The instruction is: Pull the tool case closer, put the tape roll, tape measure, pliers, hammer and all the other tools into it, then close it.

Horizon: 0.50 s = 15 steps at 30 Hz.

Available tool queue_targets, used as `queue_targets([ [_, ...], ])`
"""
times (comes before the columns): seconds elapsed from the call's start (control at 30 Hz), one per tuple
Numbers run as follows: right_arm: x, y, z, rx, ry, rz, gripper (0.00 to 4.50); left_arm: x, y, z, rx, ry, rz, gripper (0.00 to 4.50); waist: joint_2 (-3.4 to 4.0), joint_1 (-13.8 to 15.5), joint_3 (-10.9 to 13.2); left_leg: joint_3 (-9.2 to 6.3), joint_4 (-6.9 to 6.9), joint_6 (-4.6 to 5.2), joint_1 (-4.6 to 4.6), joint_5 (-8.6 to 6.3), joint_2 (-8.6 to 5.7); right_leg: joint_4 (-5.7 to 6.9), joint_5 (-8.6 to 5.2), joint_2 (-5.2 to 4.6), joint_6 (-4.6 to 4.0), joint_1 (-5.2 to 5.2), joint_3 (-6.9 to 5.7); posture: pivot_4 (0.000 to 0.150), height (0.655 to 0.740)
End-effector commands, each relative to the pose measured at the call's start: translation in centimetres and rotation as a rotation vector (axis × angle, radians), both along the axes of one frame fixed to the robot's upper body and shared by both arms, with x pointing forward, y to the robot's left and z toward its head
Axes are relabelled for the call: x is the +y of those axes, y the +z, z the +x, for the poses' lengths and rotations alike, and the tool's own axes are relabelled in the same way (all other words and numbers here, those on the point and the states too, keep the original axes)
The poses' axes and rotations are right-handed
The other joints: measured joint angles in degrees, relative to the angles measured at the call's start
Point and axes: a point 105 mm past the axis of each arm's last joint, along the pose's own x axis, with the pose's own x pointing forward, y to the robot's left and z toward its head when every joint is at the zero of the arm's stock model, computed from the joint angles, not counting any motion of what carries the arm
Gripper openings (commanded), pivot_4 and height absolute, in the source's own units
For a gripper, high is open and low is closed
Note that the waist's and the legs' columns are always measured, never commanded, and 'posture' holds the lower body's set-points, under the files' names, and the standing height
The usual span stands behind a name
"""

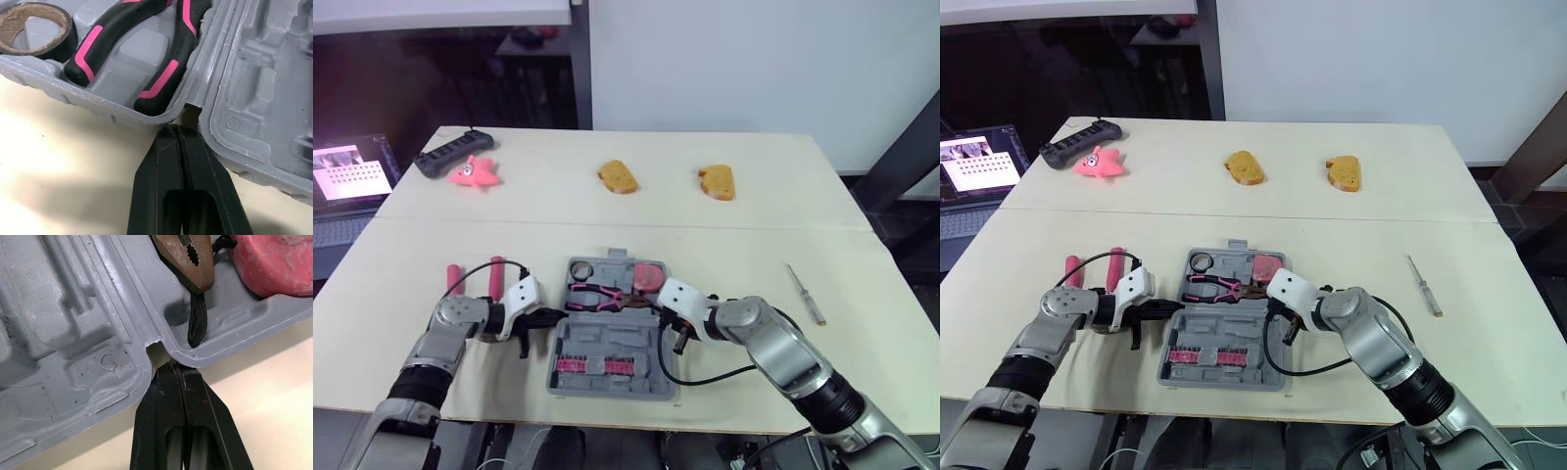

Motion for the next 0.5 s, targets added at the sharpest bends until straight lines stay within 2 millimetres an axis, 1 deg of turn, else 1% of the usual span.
queue_targets([
  [0.03,1.6,-1.1,-1.5,0.064,0.055,0.033,0.00,-2.6,0.2,-0.3,-0.007,-0.095,-0.044,0.03,0.00,0.02,-0.01,0.00,0.01,0.00,0.00,0.00,0.00,0.00,0.00,0.00,0.00,0.01,0.00,0.150,0.7400],
  [0.27,1.3,-1.0,-1.4,0.045,0.041,0.033,0.00,-2.6,0.2,-0.2,-0.002,-0.099,-0.031,0.03,0.01,0.21,-0.01,0.00,0.01,0.00,0.00,0.00,-0.01,-0.02,0.00,-0.01,0.00,0.02,0.00,0.150,0.7400],
  [0.37,1.2,0.6,-0.9,-0.004,0.033,0.116,0.00,-2.1,1.5,0.3,-0.020,-0.083,-0.058,0.03,0.01,0.25,0.00,0.00,0.01,0.00,-0.02,0.00,-0.01,-0.03,0.00,0.00,0.00,0.01,0.00,0.150,0.7400],
  [0.43,0.1,1.2,-0.6,-0.031,0.014,0.128,0.00,-1.6,2.7,0.6,-0.044,-0.069,-0.086,0.03,0.01,0.18,0.01,0.00,0.00,0.00,-0.06,0.00,-0.01,-0.05,0.00,-0.01,0.00,-0.02,0.00,0.150,0.7400],
  [0.5,-1.1,2.3,-0.4,-0.063,-0.003,0.159,0.00,-0.5,3.9,0.7,-0.057,-0.057,-0.085,0.03,0.00,0.14,0.09,0.00,-0.02,0.00,-0.15,0.00,-0.01,-0.06,0.00,-0.01,0.00,-0.11,0.00,0.150,0.7400],
])
